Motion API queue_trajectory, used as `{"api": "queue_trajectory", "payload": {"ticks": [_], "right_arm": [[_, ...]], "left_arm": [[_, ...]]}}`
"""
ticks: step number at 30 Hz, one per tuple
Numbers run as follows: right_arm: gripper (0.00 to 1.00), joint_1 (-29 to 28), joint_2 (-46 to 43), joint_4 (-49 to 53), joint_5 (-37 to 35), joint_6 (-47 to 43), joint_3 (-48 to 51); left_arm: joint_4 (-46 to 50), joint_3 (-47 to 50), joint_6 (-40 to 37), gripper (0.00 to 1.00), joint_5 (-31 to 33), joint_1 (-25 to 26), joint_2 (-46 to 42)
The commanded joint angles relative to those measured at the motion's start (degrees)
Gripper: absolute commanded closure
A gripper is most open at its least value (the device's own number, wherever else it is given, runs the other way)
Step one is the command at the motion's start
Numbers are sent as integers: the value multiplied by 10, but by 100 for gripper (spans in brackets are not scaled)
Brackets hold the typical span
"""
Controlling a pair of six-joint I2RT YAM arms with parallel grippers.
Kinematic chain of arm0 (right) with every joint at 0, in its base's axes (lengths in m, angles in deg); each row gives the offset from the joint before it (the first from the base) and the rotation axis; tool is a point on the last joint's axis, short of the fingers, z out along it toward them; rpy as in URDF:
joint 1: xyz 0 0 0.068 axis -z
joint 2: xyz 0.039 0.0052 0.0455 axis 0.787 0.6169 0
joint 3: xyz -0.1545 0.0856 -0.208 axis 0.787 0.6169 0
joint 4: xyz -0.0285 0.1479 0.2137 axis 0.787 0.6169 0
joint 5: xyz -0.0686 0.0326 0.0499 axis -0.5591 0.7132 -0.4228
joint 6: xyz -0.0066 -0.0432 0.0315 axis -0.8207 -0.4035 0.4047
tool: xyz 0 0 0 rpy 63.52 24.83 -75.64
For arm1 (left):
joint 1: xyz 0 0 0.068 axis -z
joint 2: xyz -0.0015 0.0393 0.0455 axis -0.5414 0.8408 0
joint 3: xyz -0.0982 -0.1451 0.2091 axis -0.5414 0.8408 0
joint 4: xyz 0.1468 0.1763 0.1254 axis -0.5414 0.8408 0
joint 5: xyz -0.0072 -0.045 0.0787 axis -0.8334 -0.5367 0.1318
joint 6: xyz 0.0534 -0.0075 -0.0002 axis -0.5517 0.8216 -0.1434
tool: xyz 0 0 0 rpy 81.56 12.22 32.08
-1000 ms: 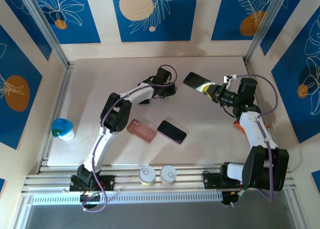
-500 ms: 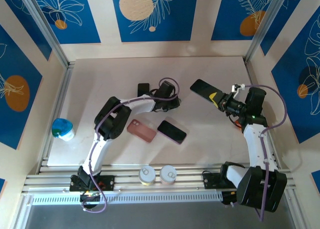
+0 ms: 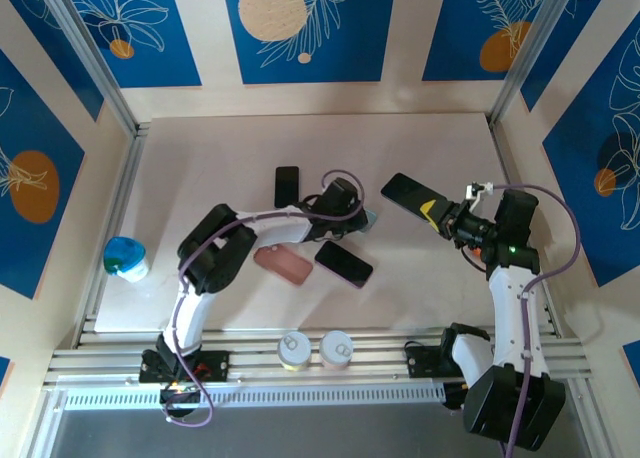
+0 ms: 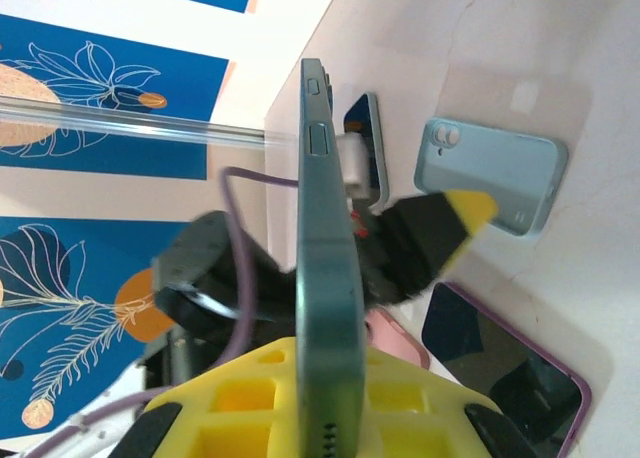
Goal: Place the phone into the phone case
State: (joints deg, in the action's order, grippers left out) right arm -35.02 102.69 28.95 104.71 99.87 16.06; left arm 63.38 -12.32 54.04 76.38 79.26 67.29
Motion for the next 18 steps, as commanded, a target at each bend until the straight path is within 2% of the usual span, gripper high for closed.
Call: {"api": "queue_trajectory", "payload": {"ticks": [1,5,9,18], "right_arm": [[100,-7,-6,10,31,-12,12],[100,-43,4,6,10,-19,15],[100,-87,25,-1,-30,-21,8],[100,-142,105,-95,-59,-8,27]], "left_arm": [[14,21,-53,100,11,-46,-67],[35,25,-104,100,10,-86,-72],[69,-9,-144,100,5,-114,-32],[114,-107,-199,100,-9,-125,58]]}}
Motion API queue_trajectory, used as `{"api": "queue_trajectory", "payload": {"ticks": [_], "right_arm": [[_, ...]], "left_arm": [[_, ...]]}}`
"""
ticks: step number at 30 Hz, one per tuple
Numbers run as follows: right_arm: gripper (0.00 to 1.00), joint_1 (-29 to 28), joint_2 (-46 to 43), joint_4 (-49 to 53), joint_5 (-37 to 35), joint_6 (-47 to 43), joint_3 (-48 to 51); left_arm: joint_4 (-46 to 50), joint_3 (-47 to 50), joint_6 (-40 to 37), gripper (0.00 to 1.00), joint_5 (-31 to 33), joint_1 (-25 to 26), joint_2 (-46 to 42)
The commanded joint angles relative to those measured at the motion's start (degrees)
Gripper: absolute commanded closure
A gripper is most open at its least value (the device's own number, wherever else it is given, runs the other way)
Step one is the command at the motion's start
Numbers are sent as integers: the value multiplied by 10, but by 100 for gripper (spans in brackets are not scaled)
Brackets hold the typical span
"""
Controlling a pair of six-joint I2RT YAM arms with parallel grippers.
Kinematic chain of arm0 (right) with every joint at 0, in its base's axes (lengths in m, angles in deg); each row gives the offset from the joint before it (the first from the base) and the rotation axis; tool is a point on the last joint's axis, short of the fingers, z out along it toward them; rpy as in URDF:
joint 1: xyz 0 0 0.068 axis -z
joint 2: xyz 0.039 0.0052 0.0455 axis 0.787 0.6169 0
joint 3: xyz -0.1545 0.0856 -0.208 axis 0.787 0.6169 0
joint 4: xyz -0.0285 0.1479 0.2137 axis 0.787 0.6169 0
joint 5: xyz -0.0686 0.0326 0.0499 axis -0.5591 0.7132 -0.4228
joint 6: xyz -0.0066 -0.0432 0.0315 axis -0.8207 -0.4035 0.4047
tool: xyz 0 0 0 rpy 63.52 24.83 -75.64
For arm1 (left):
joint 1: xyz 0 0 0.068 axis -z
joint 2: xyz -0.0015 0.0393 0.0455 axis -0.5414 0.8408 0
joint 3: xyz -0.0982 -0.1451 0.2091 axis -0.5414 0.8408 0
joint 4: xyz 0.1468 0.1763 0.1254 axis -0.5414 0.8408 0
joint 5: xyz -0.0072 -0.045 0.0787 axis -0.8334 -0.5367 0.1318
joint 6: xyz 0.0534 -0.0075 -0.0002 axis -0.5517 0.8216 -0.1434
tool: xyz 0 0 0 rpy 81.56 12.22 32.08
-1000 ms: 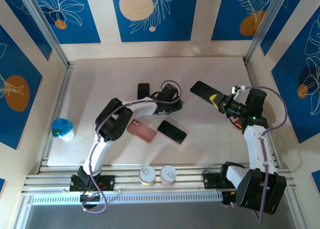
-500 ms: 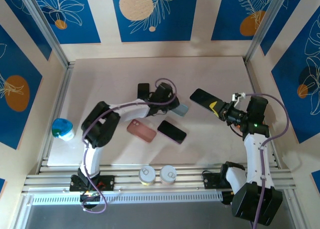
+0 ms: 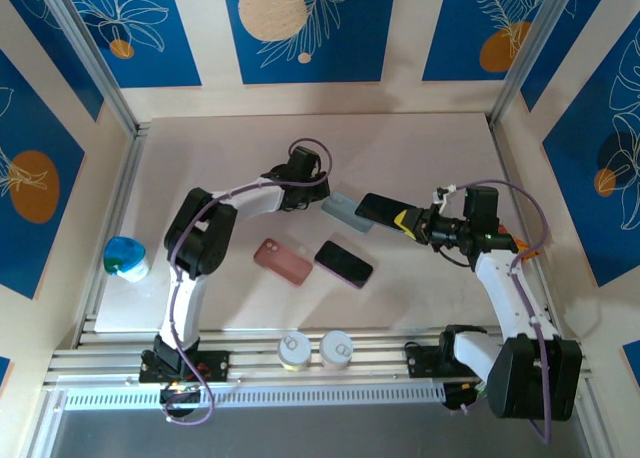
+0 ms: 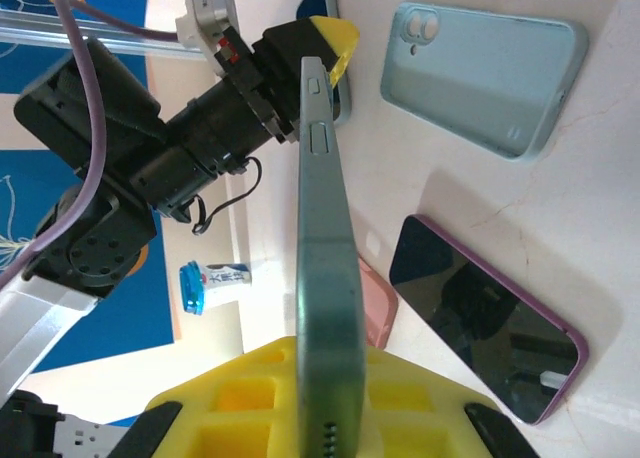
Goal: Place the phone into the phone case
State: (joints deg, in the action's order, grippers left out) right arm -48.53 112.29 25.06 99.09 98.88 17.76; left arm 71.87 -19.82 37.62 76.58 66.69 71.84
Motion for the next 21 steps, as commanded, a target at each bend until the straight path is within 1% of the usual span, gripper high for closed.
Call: {"api": "queue_trajectory", "payload": {"ticks": [1,10,14,21], "right_arm": [[100,-8,18,-71,-2,4,14],[100,-19,88,-146,-25,20,38],[100,-32,119,-163,-29,17,27],[100,-57,175,-181,-30,2,1]], "left_arm": [[29,-32,-34,100,-10,1,16],[9,17,-30,100,8,9,7],[0,39,-23,100,12,16,-1],[-30,105,1,100,14,30,-30]]}}
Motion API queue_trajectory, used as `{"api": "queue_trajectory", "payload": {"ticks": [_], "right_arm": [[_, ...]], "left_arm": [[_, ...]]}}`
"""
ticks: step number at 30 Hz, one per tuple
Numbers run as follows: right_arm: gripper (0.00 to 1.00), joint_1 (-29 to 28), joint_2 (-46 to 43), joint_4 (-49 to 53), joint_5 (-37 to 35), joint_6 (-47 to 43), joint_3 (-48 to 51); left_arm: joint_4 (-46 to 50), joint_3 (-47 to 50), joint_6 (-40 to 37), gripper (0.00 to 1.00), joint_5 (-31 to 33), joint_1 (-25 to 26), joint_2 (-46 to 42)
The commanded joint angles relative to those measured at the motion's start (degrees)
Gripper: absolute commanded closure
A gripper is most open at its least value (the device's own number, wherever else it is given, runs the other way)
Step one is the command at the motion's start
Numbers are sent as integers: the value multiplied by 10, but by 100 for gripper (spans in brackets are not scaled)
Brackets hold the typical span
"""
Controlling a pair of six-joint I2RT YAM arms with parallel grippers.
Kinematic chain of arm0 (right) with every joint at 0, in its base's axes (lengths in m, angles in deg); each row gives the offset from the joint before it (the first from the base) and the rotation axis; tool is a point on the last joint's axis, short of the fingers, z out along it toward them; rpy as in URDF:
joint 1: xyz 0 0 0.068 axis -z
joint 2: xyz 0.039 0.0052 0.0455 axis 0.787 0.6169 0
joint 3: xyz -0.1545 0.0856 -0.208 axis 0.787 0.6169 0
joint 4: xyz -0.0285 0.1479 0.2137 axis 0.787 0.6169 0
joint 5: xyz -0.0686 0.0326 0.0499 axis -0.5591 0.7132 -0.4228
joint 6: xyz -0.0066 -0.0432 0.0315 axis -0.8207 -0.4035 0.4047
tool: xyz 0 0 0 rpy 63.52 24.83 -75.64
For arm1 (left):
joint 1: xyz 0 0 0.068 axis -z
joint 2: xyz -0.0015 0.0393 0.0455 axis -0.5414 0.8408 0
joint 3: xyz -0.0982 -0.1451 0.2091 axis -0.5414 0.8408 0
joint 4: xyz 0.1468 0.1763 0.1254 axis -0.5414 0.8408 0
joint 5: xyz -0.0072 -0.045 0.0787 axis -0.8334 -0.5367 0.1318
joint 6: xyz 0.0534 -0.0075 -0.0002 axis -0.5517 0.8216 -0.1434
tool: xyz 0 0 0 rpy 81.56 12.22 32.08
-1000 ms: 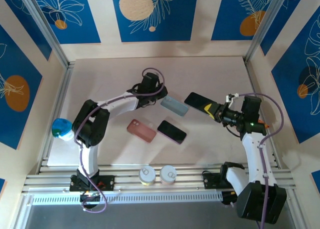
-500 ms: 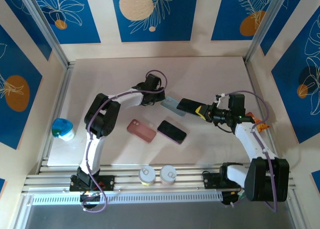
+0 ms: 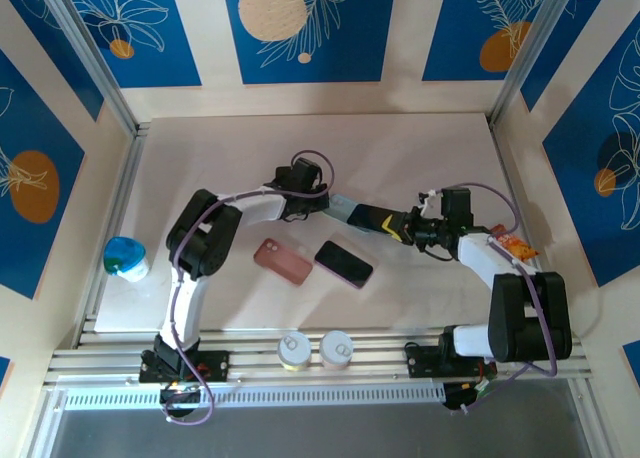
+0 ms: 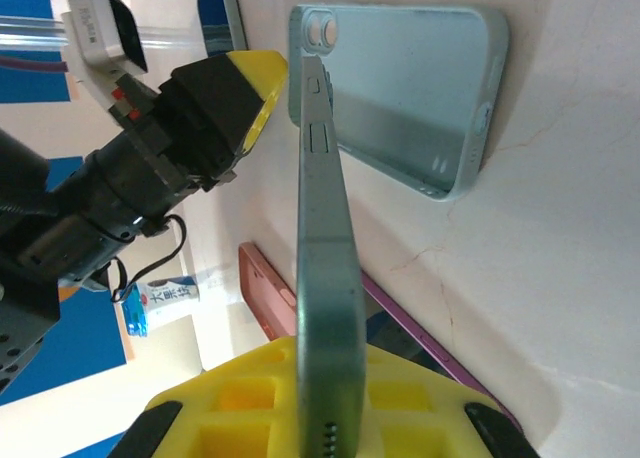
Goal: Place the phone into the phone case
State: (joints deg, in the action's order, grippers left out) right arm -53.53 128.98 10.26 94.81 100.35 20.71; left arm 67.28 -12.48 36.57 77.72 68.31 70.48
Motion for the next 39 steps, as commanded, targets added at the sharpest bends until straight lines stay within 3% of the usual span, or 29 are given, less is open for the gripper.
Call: {"api": "queue_trajectory", "payload": {"ticks": [1,7,16,39], "right_arm": [[100,-9,15,-30,13,-19,-32],[100,-14,48,-20,38,-56,-60],[100,-27,128,6,81,-100,-125],[100,-36,231,1,71,-101,-171]], "left_arm": [[13,40,16,100,2,15,-24],[-4,89,25,100,18,19,-68],[-13,86,31,100,26,10,-80],[-11,59,16,100,5,3,-66]]}}
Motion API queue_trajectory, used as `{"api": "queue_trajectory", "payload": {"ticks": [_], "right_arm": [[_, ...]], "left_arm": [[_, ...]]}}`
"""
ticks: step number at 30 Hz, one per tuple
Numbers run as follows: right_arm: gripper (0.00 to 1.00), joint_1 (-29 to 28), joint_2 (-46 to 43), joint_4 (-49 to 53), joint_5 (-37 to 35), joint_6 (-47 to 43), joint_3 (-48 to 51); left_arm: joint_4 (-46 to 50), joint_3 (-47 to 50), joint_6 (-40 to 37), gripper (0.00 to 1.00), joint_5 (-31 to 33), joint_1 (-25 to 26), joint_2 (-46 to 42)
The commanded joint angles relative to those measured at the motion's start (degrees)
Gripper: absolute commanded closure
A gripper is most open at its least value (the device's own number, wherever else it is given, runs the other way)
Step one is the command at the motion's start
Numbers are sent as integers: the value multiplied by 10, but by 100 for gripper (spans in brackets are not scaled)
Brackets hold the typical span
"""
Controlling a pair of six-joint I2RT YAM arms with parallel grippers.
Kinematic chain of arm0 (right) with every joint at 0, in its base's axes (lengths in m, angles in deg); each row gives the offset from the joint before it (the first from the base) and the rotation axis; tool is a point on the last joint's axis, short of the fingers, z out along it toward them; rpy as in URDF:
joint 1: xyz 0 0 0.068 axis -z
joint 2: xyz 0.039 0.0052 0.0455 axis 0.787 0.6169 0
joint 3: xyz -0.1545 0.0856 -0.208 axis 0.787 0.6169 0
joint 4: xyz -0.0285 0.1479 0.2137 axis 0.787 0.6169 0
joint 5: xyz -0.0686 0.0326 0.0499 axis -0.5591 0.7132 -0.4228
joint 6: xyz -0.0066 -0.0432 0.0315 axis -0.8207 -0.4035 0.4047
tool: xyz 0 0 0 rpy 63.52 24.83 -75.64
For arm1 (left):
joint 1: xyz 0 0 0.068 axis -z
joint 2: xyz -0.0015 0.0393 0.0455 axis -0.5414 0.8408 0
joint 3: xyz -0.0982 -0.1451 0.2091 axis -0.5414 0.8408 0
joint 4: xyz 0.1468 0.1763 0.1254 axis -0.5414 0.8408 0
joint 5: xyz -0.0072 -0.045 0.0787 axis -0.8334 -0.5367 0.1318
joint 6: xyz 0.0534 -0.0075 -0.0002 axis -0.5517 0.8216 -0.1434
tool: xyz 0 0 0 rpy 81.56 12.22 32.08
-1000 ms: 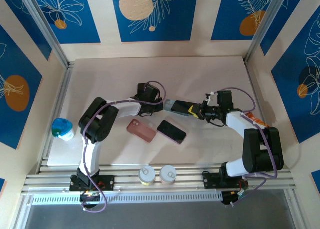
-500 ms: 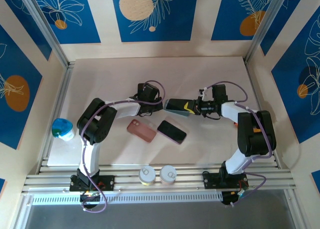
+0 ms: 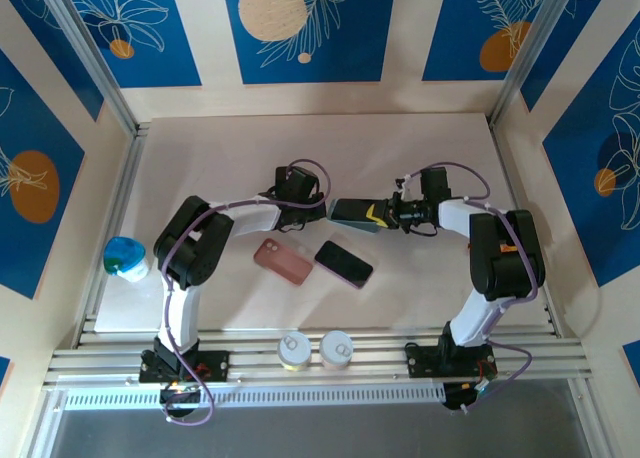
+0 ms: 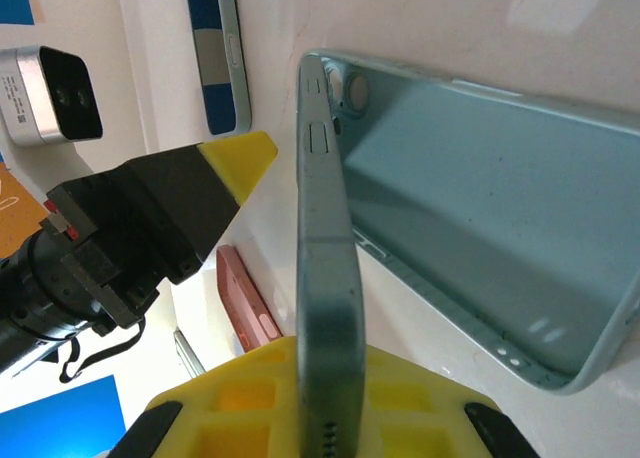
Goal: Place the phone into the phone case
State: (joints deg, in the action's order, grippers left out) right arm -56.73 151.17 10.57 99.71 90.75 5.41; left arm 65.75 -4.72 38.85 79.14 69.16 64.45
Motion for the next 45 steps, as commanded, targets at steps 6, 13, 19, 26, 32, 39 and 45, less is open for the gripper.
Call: {"api": "queue_trajectory", "payload": {"ticks": [6,13,19,26,32,39,45], "right_arm": [[100,-5,24,8,11,-5,-25],[100,-11,40,21,4,-8,-32],[100,-17,49,23,2,-7,-38],[100,-26,62,24,-1,-3,-50],[100,-40,78,23,-6,2,-61],[100,-46,81,21,-7,6,-57],[100,-45,80,34,-18,11,-52]], "left_arm": [[8,-29,-11,100,-14,-8,11],[-6,-27,-7,100,-24,-7,29],[-11,-26,-8,100,-26,-7,46],[-19,-25,-8,100,-33,-6,50],[-25,-28,0,100,-39,-6,52],[-32,-26,8,100,-45,-6,50],[-38,-14,13,100,-45,-6,41]]}}
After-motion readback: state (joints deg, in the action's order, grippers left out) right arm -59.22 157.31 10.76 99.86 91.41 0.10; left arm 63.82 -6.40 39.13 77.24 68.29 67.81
